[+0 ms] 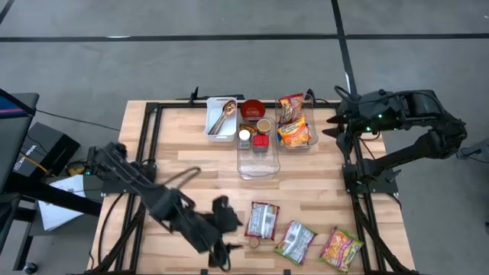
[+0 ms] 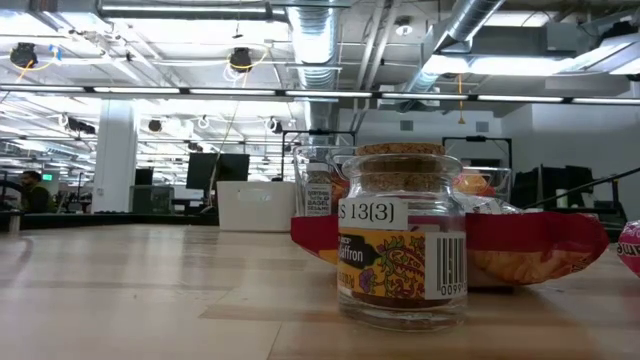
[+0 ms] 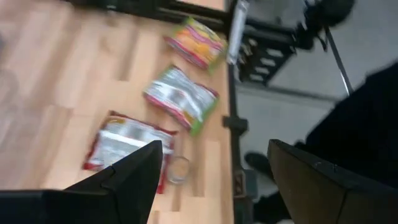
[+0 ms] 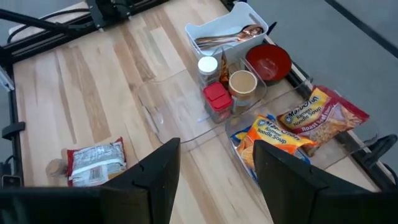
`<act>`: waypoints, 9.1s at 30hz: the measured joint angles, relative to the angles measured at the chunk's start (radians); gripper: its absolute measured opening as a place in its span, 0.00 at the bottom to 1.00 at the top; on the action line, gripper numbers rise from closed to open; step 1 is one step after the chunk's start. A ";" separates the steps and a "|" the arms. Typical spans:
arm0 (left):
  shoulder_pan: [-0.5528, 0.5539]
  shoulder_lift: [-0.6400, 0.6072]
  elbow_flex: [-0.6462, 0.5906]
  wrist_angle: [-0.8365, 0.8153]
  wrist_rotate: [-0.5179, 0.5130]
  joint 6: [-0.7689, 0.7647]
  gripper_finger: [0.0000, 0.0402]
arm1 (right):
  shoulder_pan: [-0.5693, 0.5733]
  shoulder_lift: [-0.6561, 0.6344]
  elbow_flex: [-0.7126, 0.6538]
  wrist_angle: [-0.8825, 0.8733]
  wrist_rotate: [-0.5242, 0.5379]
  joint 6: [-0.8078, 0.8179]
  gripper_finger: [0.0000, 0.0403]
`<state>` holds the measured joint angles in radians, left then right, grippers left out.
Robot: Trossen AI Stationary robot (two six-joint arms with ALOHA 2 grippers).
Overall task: Pick & Place Food Item
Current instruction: Put the brown spice bottle into the left transparent bin
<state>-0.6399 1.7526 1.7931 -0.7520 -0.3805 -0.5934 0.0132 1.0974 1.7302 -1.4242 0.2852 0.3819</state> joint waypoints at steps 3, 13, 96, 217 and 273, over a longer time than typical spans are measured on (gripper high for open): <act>-0.006 0.092 0.112 -0.059 0.044 0.044 0.71 | 0.000 0.003 0.000 0.003 0.000 -0.003 0.49; 0.028 0.256 0.197 -0.096 0.107 0.203 0.71 | 0.000 0.006 0.000 0.004 0.000 -0.017 0.49; 0.217 0.281 -0.048 0.041 0.166 0.035 0.42 | 0.000 0.006 0.000 -0.023 0.001 -0.041 0.49; 0.706 0.198 -0.378 0.246 -0.041 -0.619 0.42 | -0.001 0.010 0.000 -0.049 0.082 0.209 0.49; 0.719 0.271 -0.308 0.281 0.040 -0.692 0.42 | 0.000 0.007 0.000 -0.057 0.081 0.131 0.49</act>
<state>0.0795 2.0234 1.4853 -0.4708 -0.3404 -1.2849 0.0128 1.1049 1.7302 -1.4815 0.3664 0.5133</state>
